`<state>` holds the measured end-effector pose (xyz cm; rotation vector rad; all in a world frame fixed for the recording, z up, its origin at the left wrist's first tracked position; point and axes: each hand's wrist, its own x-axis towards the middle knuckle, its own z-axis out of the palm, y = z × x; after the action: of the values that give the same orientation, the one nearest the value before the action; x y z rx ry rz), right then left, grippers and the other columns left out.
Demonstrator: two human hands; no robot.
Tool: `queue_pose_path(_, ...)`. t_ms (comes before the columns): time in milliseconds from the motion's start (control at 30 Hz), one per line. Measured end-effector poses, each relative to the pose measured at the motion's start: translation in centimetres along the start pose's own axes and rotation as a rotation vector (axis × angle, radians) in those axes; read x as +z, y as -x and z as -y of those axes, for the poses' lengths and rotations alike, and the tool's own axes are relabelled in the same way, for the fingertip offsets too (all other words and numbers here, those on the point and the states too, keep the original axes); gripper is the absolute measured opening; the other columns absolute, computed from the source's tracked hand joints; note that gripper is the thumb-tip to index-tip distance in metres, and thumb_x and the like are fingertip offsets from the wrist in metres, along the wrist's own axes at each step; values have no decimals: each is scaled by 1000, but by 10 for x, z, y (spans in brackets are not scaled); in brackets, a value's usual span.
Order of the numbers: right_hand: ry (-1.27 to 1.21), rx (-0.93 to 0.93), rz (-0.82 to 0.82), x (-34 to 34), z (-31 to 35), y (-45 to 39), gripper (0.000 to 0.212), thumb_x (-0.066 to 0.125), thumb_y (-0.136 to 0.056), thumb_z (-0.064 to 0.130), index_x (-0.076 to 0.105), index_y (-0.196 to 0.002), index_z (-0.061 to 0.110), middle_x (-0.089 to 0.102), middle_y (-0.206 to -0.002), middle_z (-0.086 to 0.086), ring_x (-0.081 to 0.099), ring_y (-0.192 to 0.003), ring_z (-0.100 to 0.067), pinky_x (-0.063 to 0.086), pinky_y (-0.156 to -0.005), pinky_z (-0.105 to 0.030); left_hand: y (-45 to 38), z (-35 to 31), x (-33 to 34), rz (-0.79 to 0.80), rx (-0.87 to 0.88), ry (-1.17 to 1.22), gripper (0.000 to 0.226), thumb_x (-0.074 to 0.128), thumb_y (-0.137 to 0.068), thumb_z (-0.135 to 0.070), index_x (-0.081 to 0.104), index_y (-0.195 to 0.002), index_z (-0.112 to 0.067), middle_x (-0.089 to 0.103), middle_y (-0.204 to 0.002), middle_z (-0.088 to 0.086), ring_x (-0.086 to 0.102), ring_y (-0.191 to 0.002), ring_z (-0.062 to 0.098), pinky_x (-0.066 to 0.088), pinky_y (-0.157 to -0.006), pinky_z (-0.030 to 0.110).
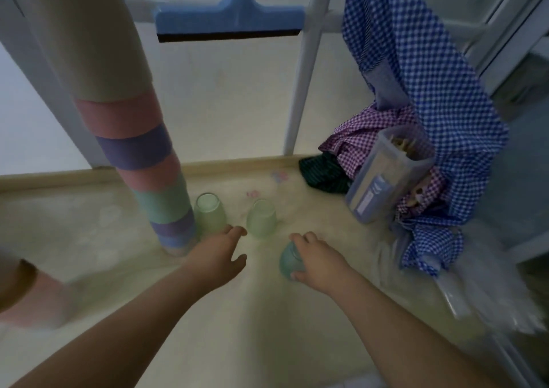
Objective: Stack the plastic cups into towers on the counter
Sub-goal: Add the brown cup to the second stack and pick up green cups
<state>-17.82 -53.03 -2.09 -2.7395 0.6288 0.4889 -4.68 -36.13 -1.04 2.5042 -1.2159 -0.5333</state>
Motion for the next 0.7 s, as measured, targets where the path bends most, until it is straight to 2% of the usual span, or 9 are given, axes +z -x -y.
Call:
queue_pose_path(133,-25,-27,-10,3,-5,-4,66,69,-79,28,30,-132,18,40,-126,-14,51,-109,-38,49,-88,-44,-16,-4,6,-51,-24,38,51,56,-85,-27,38,-131,-14,46,-136,7,55,-113,29,49,-89,38)
queue_pose_path(267,-53,-38,-35,-8,-11,-1,63,68,-80,27,31,-130,19,39,-127,-12,55,-105,-35,50,-83,-42,-43,-10,0,-142,-3,64,64,62,-82,-27,32,-136,-11,41,-138,13,48,-120,30,44,-96,37)
queue_pose_path(467,-145,-13,-133,-30,-24,14,64,69,-79,30,31,-131,26,40,-128,-7,56,-105,-30,47,-81,-37,-85,-22,8,-65,-21,50,83,68,-77,-32,18,-141,-15,34,-143,15,42,-125,33,40,-100,40)
queue_pose_path(600,-173,1,-154,-26,-28,28,67,69,-78,31,31,-133,28,40,-131,-4,56,-109,-27,47,-85,-38,-97,-20,27,-42,-27,52,84,69,-77,-27,17,-141,-10,34,-140,24,46,-120,41,43,-98,44)
queue_pose_path(700,-185,15,-151,-20,-28,35,69,70,-78,32,29,-134,30,38,-133,-2,54,-111,-26,46,-86,-36,-98,-18,30,-72,-32,69,78,68,-78,-22,21,-139,-11,37,-137,25,49,-115,42,46,-94,44)
